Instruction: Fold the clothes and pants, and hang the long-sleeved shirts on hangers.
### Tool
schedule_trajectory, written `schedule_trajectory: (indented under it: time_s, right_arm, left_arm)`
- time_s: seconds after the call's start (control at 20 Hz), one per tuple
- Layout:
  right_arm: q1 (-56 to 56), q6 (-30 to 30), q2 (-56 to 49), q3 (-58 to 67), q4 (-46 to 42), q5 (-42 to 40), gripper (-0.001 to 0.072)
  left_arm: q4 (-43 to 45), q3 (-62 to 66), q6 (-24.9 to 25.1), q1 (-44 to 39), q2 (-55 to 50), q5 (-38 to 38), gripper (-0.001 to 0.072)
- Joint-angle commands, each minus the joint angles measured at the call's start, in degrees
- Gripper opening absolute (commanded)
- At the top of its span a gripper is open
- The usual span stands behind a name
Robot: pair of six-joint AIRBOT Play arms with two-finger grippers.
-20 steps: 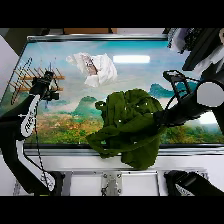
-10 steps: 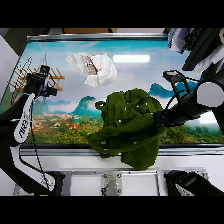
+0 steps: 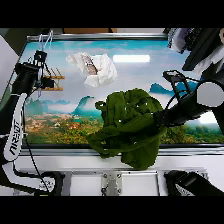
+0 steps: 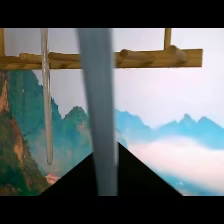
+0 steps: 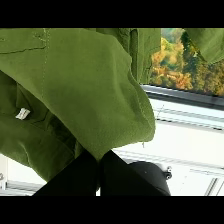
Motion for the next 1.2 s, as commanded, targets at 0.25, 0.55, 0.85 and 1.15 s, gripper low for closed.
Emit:
schedule_trajectory:
  time_s: [0.25,0.55,0.85,1.15]
  right_arm:
    - [0.0,0.0,0.0,0.0,0.0,0.0,0.0016]
    - [0.0,0.0,0.0,0.0,0.0,0.0,0.0016]
    - [0.0,0.0,0.0,0.0,0.0,0.0,0.0016]
    - [0.0,0.0,0.0,0.0,0.0,0.0,0.0016]
  left_arm:
    - [-39.2,0.0,47.9,-1.4,12.9,-21.0,0.0016]
    - [-47.2,0.0,59.4,1.8,18.9,-37.7,0.0017]
    - [-47.7,0.0,70.3,5.7,18.6,-42.2,0.0016]
    - [-56.8,-9.5,82.9,5.8,22.5,-41.1,0.0015]
